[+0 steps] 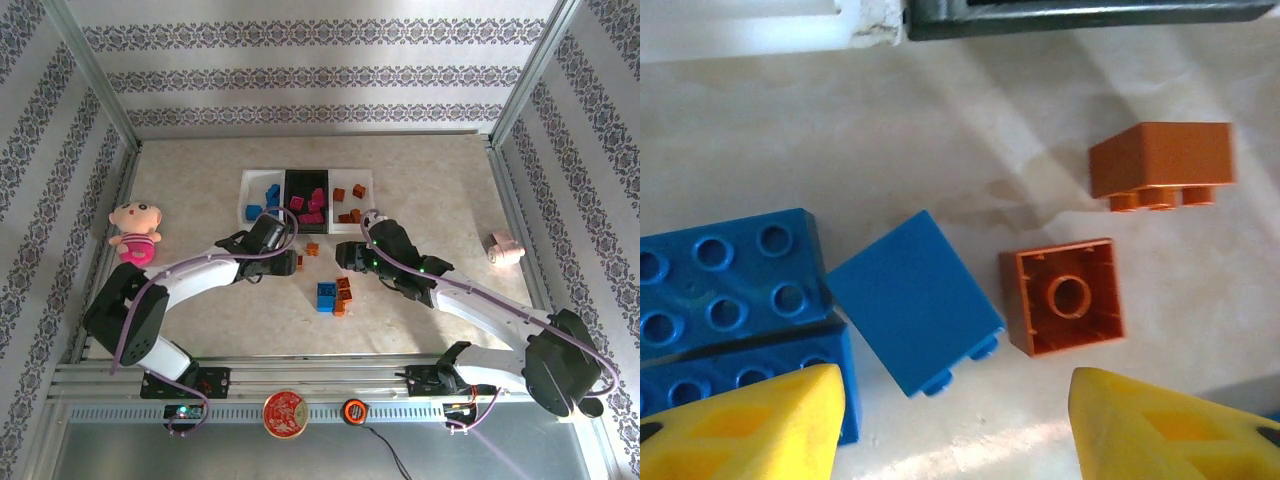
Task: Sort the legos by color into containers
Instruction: Pick up the lego from the center of the table.
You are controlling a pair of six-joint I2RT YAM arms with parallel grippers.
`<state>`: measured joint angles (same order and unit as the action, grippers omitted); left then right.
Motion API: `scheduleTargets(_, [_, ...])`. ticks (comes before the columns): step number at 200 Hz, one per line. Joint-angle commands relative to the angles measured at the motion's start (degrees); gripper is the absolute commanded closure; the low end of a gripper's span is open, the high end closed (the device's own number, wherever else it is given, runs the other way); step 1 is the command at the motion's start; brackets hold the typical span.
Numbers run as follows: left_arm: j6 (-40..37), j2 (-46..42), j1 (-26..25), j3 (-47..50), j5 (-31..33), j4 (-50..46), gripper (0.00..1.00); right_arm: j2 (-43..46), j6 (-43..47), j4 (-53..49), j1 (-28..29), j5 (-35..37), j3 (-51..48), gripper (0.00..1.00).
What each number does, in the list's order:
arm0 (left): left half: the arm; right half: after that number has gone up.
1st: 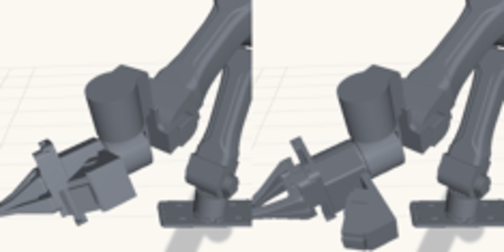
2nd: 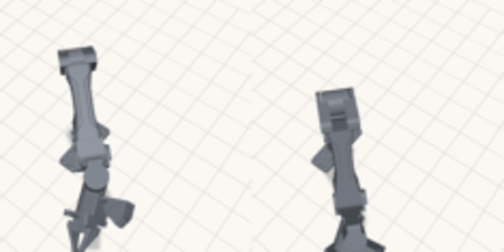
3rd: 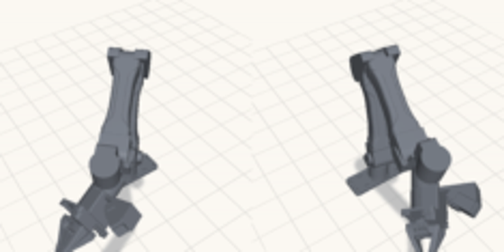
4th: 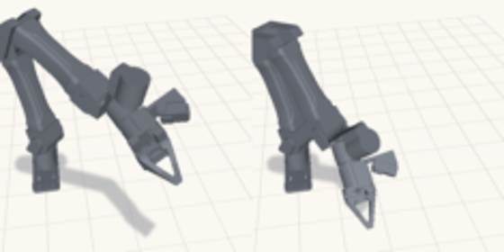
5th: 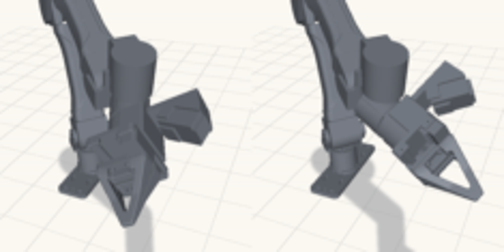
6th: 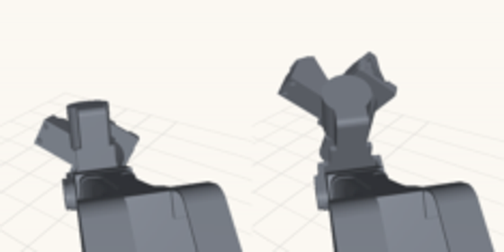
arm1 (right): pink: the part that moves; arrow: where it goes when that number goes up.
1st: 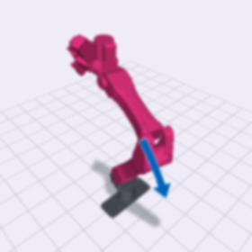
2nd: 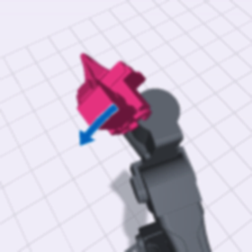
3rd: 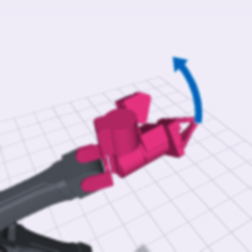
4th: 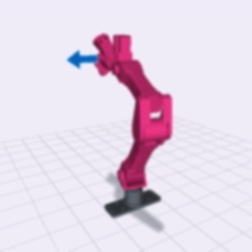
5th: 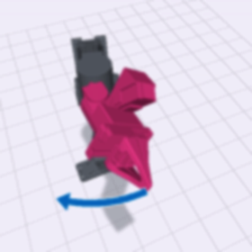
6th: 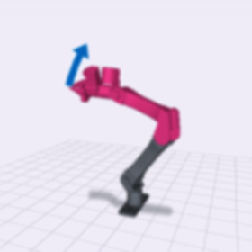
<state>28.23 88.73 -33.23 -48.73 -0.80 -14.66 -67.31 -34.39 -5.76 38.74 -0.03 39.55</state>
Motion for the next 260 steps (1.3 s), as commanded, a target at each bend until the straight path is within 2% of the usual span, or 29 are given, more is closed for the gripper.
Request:
scheduleTargets(1, [-1.1, 2.8, 0.6, -3.4, 1.6, 0.3, 0.39, 1.6, -0.3, -0.9, -0.4, 1.5, -1.1, 0.35])
scheduleTargets(28, [-0.5, 5.2, 1.9, -3.7, 2.5, 0.6, 0.39, 2.7, -0.3, -1.2, -0.4, 1.8, -1.4, 0.35])
scheduleTargets(46, [-0.6, 6.0, 2.2, -3.5, 2.6, 1.0, 0.44, 3.0, -0.1, -1.2, -0.5, 2.0, -1.5, 0.35])
scheduleTargets(83, [-1.2, 8.0, 2.5, -3.3, 3.4, 0.7, 0.44, 2.8, -0.1, -0.9, -0.5, 1.7, -1.5, 0.35])
scheduleTargets(120, [-1.1, 8.0, 2.6, -3.2, 3.2, 1.0, 0.61, 2.6, -0.1, -0.8, -0.6, 1.6, -1.5, 0.35])
scheduleTargets(173, [0.0, 0.4, 2.3, -0.4, 1.2, 0.5, 0.68, 2.7, -0.1, -0.9, -1.1, 1.4, -1.4, 0.35])
scheduleTargets(212, [1.1, -7.3, 1.6, 0.3, 1.4, -1.7, 0.69, 2.0, -0.1, -0.7, -1.4, 0.9, -1.0, 0.35])
scheduleTargets(238, [0.5, -8.7, 5.0, -3.0, 1.6, -2.2, 0.69, 1.5, -0.4, -0.4, -1.4, 0.5, -0.8, 0.35])
scheduleTargets(260, [-0.1, -5.3, 9.4, -8.5, 0.5, -0.8, 0.70, 0.9, -0.6, -0.3, -1.4, 0.3, -0.8, 0.35])
